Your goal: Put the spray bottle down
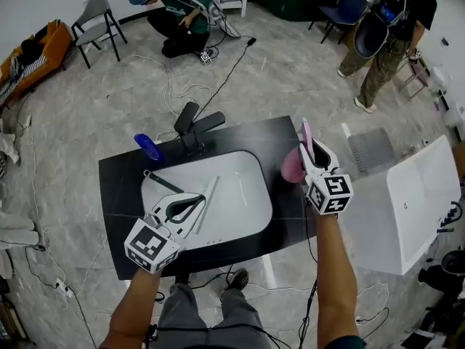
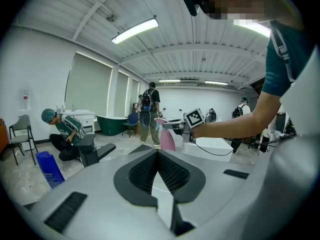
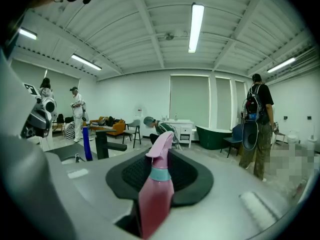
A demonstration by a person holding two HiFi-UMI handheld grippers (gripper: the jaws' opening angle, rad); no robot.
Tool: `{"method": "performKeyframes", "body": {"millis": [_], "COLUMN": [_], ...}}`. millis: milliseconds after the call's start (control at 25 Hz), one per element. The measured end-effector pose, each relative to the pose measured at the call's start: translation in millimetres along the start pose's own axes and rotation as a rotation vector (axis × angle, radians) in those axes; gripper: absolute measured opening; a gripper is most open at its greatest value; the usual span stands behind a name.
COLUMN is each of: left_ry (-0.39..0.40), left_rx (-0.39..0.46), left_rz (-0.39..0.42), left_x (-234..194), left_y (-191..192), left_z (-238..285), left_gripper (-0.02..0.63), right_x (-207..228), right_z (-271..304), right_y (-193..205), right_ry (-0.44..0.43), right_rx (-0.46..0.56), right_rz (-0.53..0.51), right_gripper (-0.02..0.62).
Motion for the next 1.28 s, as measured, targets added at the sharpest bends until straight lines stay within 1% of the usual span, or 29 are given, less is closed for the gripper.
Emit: {"method": "performKeyframes", "body": {"millis": [480,640,760,1000,1280], "left_ry": [-0.026,-0.034,-0.04,-0.04,-0.026], "left_rx": [-0.025,-0.035,-0.042,-0.051,-0.045], "left_rz": [-0.018,-0.024,-0.028,-0.03,-0.025], "left_x": [-12,-16,-16,-14,-11], "left_y": [22,29,35,40,37], "left_z": [19,24,26,31,32], "left_gripper": [0.005,0.005,0.005,0.005,0.005], "right_x": [22,31,36,34,25], "right_z": [35,41,45,46,42], "right_y": [31,37,39,42,47], "right_ry": [-0.002,0.006,0.01,-0.005,-0.006], "right_rx": [0.015,0.044,0.064,0.096,0.1], "right_rz": [0.004,0.018,0.006,-0.026,-0.063], "right_gripper": [0.112,0.112,0.112,0.114,0.118]}}
Point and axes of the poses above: the fingertips, and each gripper's own axes: z forward along the fingers, x to its right, y out of its underside, the point moved 9 cm from there along -z, backward along the fingers, and after that the axes turned 14 degrees about -y, right-handed, at the moved point
